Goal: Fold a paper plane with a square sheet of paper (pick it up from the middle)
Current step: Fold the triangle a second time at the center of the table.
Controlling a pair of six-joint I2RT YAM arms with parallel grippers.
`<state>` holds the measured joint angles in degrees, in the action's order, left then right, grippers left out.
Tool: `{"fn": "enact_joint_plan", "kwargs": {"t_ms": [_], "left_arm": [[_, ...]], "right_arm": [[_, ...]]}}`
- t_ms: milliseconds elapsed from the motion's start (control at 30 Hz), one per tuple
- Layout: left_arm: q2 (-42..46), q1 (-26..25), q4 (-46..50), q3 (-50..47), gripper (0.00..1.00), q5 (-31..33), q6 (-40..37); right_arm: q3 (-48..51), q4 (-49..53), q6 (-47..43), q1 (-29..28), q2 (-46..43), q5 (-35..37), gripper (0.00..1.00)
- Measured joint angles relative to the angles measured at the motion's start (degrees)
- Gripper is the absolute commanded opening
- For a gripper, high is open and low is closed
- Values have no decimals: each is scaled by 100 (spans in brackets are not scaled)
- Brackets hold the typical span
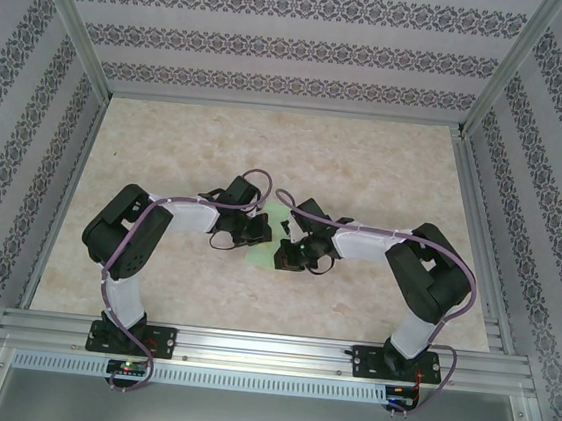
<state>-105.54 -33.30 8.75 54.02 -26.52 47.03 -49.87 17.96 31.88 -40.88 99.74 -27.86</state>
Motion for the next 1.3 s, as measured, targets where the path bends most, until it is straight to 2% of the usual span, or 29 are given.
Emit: {"fn": "enact_joint_plan", "kwargs": {"t_ms": [233,567,767,1100,1300], "left_arm": [[4,-2,0,0,6,0,2],[9,-9,0,0,6,15,2],[11,-11,2,0,5,28,28],[11,-13,-2,-9,5,22,96],[11,-13,-15,-9,5,7,109]], "right_arm": [[-356,103,94,-2,-125,109,7],[-697,125,109,-76,404,146,7],[-481,136,103,-76,407,125,7],[308,-149,114,-114,-190,125,6],[387,15,133,-127,-352,184,6]]}}
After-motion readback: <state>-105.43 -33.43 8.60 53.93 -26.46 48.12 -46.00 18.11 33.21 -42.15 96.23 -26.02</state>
